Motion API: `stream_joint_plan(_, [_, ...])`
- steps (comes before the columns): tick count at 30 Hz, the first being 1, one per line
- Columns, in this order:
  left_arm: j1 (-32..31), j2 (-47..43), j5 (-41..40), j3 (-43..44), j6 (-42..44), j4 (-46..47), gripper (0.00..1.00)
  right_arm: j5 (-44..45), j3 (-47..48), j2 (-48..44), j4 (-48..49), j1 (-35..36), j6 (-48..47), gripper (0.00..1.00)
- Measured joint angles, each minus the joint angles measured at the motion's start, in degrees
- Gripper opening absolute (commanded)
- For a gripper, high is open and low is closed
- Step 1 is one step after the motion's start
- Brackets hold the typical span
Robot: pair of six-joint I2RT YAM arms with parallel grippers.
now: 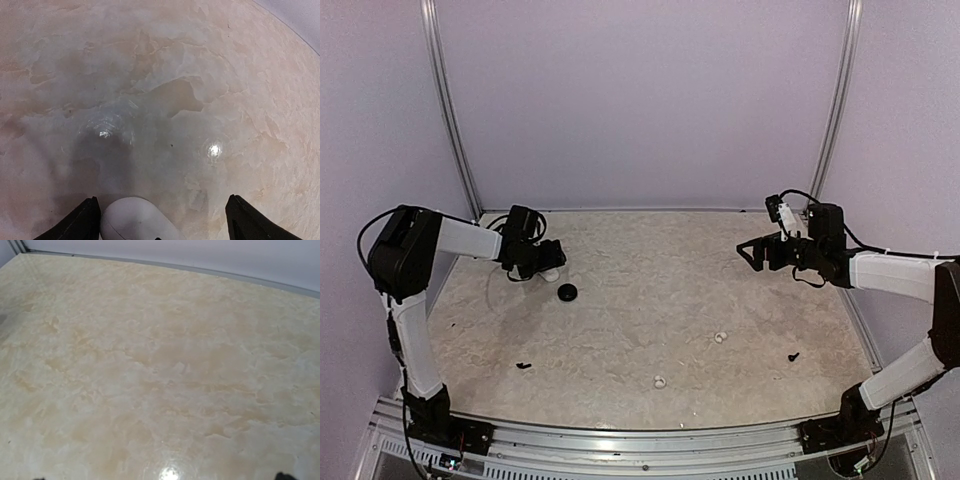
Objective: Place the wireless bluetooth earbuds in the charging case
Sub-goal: Pick up the charging case from the center of the board.
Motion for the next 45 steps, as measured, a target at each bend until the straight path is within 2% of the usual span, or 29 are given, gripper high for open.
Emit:
stream_joint_plan(5, [-0.9,2.4,-0.8,3.0,2.6,-1.7,0.81,0.1,0.0,0.0,0.0,0.0,0.0,1.00])
stream_joint_plan(11, [-3.6,2.4,-7.0,3.5,4.8,-5.6,0.71,0.0,0.0,0.0,-0.1,0.0,0.0,0.99])
stream_joint_plan(16, [-5.3,2.3,-12.2,2.9,5.2,-6.7,0.67,0.0,0.2,0.0,-0.1,0.0,0.0,1.00])
stream_joint_plan(23, [-5.4,2.2,-15.1,2.3,5.2,-7.0,0.65,-0.1,0.2,0.0,-0.1,0.0,0.0,1.00])
stream_joint_plan(36, [-3.2,0.7,-14.7,0.3,6.1,-7.0,0.37,-0.6,0.2,0.0,-0.1,0.0,0.1,0.99])
stream_joint_plan(45, [-5.0,-0.4,-14.1,-0.8,9.2,-5.2,0.34,-3.4,0.2,0.0,0.4,0.0,2.3,0.99])
